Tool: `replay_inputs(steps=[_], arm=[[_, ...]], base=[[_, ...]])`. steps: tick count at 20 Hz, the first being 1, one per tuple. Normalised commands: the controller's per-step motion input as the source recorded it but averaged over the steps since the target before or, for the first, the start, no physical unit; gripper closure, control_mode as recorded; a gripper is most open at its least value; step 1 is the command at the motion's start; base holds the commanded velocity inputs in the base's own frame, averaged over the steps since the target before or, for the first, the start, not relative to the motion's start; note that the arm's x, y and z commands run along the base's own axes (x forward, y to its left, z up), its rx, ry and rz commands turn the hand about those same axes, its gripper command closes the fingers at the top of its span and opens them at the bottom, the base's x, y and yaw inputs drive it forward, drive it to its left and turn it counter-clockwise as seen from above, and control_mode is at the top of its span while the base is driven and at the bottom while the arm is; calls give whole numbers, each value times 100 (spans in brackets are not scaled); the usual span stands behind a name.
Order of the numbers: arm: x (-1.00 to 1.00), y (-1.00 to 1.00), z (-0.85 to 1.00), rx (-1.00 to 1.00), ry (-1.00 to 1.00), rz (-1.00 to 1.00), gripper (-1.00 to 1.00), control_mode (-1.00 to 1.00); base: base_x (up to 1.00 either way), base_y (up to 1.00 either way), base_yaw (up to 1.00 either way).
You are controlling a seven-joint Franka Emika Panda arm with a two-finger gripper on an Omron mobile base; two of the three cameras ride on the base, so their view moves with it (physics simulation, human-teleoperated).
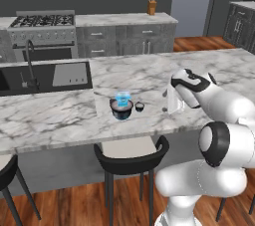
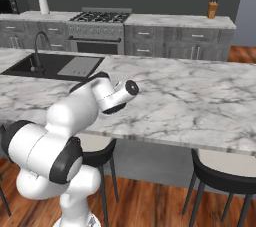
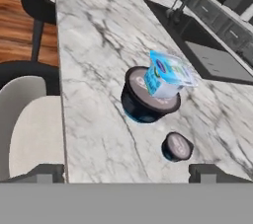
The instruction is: Stack the yogurt containers by placing the smaller containers on top of the larger containers.
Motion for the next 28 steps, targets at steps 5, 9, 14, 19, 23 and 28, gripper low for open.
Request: replay_inputs(steps=[5,9,14,19,23,28], arm=[[34,0,-1,0,-2,6,-100,-100],[33,-1,0,0,0,10,-100,-100],[17,-17,0,0,0,13,-100,-100],[19,-3,-23,0,-1,12,-100,-100],[31,0,-32,2,3,3,-100,-100],[38,0,-31,8,4,0,-100,-100]], base=[[0,0,0],[0,0,0],[0,0,0],[0,0,0],[0,0,0],[0,0,0]])
